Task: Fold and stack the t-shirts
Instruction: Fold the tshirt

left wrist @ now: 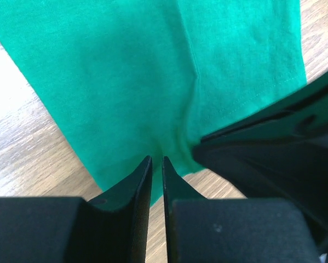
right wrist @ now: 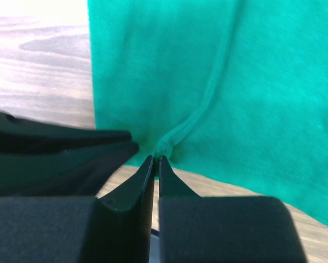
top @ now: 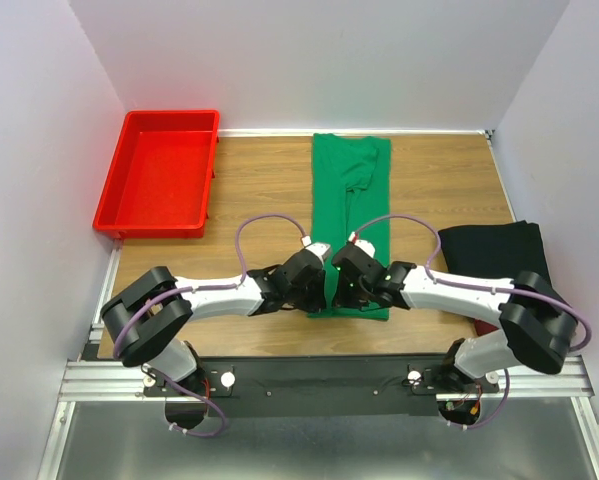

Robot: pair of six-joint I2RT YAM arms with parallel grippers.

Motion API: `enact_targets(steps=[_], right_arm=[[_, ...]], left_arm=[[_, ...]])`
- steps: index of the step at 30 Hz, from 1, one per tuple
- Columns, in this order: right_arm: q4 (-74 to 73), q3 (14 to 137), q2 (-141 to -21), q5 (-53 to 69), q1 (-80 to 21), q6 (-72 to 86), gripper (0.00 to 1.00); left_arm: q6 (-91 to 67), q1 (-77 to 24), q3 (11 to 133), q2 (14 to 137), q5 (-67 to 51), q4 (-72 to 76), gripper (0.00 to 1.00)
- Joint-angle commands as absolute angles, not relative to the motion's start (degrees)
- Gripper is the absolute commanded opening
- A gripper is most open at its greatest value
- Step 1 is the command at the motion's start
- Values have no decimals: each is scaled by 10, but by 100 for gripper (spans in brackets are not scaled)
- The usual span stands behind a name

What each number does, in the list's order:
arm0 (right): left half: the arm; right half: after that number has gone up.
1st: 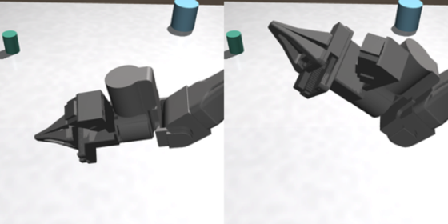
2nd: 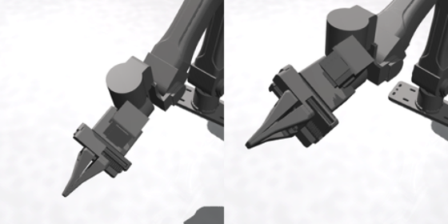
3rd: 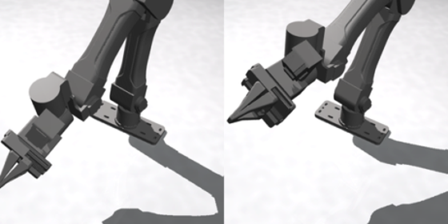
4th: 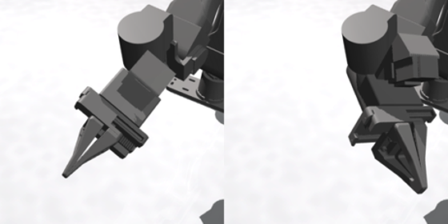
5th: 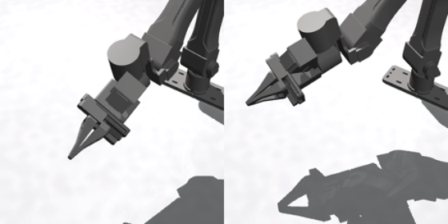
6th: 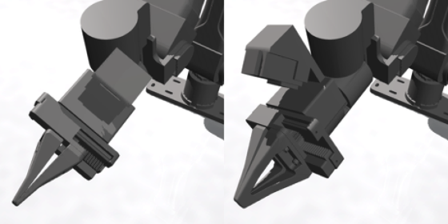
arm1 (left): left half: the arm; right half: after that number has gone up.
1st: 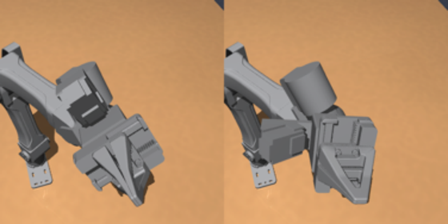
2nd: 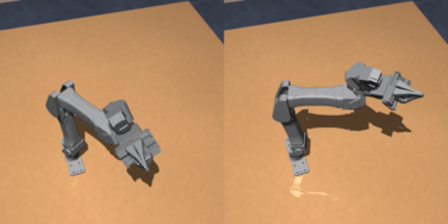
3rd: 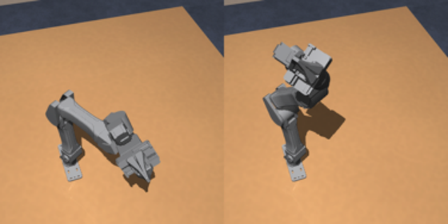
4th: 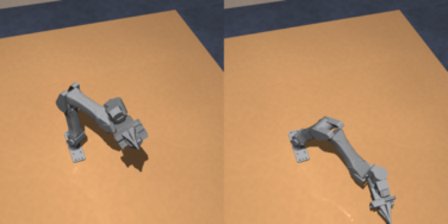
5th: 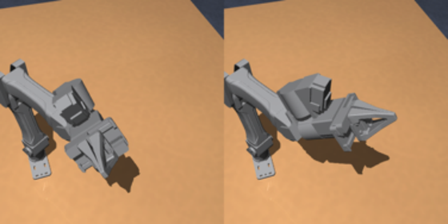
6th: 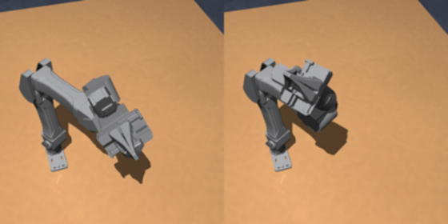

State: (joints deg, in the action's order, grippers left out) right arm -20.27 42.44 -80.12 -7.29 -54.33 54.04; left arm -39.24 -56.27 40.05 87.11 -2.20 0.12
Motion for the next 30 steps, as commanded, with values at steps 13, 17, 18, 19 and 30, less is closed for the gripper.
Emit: enact_targets(steps=[13,17,18,19,30], right_arm=[[-178,516,-907,-96,-548,533,22],[-176,521,-911,-96,-548,535,26],[-176,520,-910,-96,-548,537,30],[-176,519,-906,-99,-548,541,40],[-177,516,-860,-143,-547,564,60]], left_arm=[[-429,-564,369,774,51,-29,24],[-415,-564,372,766,47,-23,25],[-411,-564,374,768,47,-22,26],[-408,-564,374,769,47,-20,27],[-399,-565,388,789,44,-6,29]])
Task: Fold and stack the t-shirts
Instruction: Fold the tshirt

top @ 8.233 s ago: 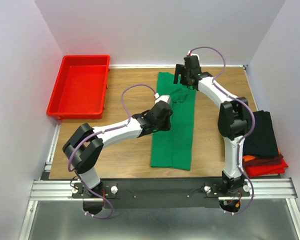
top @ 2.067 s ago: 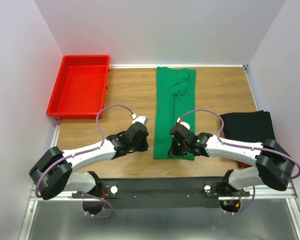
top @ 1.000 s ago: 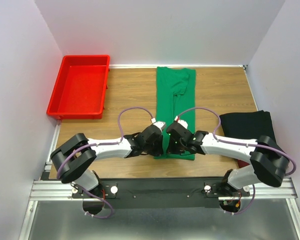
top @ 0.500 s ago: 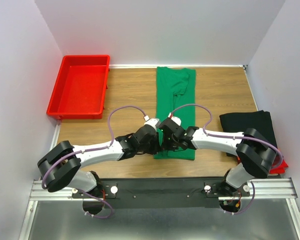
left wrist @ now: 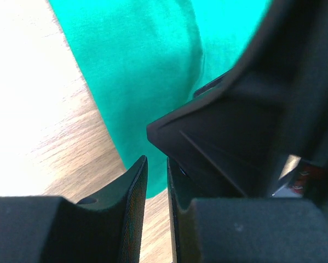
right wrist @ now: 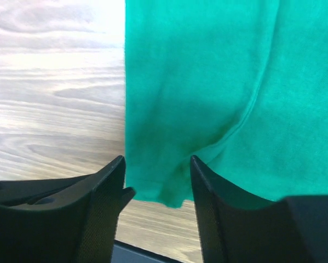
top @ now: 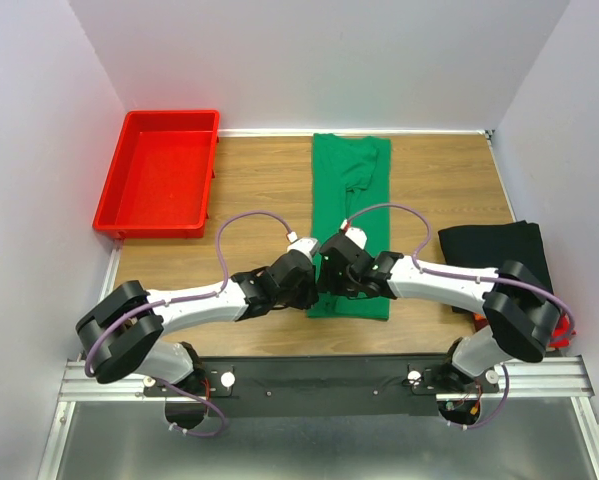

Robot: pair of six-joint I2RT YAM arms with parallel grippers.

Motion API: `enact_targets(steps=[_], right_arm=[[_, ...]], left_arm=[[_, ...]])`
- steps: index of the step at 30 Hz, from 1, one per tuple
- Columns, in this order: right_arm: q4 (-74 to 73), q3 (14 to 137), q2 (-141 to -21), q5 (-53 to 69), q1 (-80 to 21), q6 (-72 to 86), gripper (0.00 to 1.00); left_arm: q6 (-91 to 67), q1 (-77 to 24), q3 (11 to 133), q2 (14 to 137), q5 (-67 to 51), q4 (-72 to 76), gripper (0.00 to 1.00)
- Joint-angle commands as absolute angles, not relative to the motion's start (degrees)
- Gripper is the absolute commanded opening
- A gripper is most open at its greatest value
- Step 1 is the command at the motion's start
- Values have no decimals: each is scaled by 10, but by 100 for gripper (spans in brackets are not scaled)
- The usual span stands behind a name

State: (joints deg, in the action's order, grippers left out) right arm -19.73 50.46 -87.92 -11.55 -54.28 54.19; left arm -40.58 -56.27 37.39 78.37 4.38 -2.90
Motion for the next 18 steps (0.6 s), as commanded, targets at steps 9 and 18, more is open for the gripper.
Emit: enact_targets(steps=[9,18], right_arm=[[-176,532,-889,-130,-547,572,65],[-181,496,-827,-149,-501,571,67]], left_arm=[[-381,-566,393,781,30,17,39],[-370,-575,386,764,15,36,39]])
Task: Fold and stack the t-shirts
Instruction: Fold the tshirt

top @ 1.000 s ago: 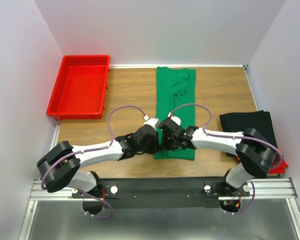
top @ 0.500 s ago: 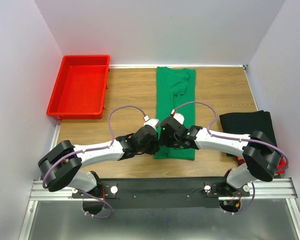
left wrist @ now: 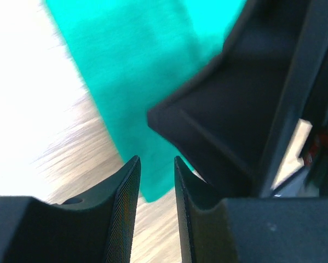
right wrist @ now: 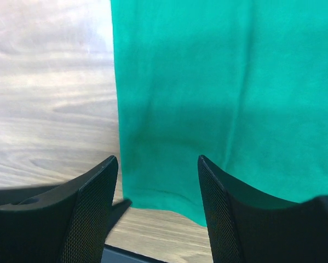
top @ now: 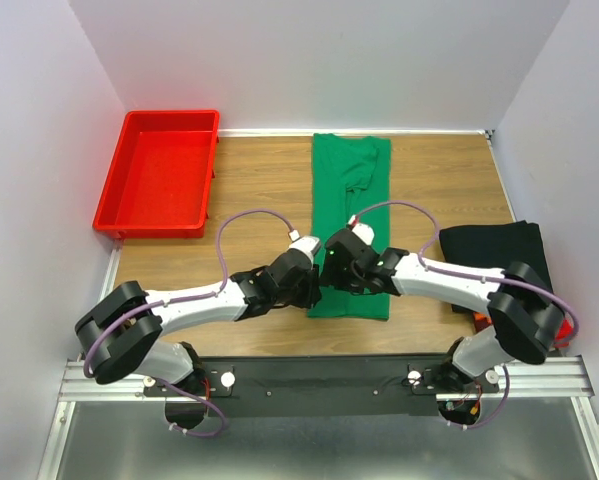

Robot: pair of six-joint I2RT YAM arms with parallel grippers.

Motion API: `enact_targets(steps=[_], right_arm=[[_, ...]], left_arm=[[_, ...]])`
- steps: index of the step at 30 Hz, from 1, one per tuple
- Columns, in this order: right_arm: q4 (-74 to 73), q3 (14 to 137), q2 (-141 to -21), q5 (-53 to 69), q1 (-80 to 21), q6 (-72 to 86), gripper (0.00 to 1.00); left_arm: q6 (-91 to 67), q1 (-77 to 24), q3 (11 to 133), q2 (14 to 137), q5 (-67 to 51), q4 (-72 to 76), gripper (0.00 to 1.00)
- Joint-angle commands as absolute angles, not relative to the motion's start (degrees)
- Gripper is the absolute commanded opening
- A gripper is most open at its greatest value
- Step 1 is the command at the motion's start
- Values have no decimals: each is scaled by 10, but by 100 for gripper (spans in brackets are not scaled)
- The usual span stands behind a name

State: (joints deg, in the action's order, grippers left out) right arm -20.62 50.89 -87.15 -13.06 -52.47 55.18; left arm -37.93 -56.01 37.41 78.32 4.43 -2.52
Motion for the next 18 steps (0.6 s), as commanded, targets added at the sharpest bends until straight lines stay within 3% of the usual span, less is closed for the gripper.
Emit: enact_targets(steps=[1,11,18], right_arm=[[-182,473,-794,-148,-484,573,66],[-257,405,-636,-190,-457,600,59],[-292,398,-595,-209,-456,602,55]], left_arm=[[-369,-577,388,763,15,38,39],[-344,-618,472,838,45,1,40],[-344,-647,544,920,92,-66,41]])
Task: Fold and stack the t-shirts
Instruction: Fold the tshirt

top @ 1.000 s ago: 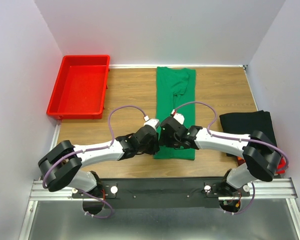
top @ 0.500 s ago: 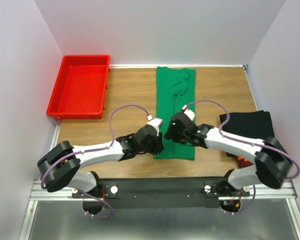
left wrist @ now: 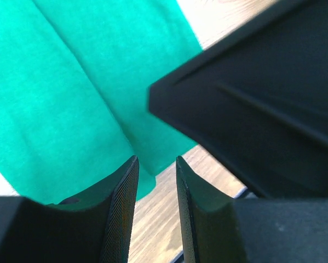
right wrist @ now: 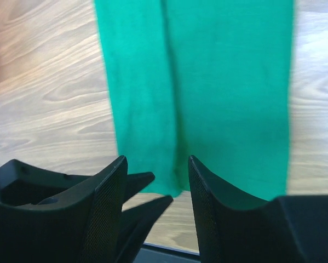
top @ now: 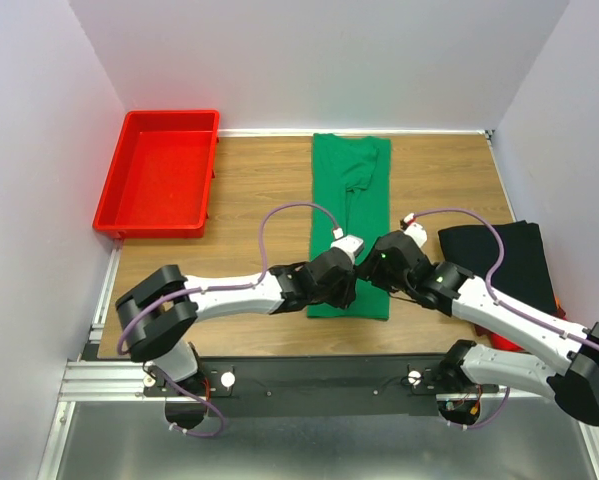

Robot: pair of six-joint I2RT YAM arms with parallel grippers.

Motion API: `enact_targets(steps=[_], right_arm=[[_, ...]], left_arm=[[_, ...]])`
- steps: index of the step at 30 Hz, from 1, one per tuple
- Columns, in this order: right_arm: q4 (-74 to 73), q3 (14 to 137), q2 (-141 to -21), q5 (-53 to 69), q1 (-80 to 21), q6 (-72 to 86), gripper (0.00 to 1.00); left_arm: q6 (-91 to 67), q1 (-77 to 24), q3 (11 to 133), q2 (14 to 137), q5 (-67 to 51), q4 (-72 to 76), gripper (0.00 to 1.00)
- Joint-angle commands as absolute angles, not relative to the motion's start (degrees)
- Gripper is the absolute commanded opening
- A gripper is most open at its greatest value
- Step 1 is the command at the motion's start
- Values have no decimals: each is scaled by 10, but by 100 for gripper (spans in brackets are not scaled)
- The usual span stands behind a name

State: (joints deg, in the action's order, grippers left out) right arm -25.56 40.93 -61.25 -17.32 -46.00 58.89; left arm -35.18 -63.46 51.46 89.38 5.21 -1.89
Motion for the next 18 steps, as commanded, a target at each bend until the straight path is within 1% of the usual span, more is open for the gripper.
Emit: enact_targets(steps=[1,7,18], right_arm=[[-294,397,-591,-210,-457,602,55],[-307,392,-575,-215,-456,600,55],[-312,386,-576,-220,-457,599,55]], left_arm=[[-345,-649,549,934,101,-70,41],[-354,-659,577,961,139,-105,39],[-353,-667,581,986,148,-113,36]])
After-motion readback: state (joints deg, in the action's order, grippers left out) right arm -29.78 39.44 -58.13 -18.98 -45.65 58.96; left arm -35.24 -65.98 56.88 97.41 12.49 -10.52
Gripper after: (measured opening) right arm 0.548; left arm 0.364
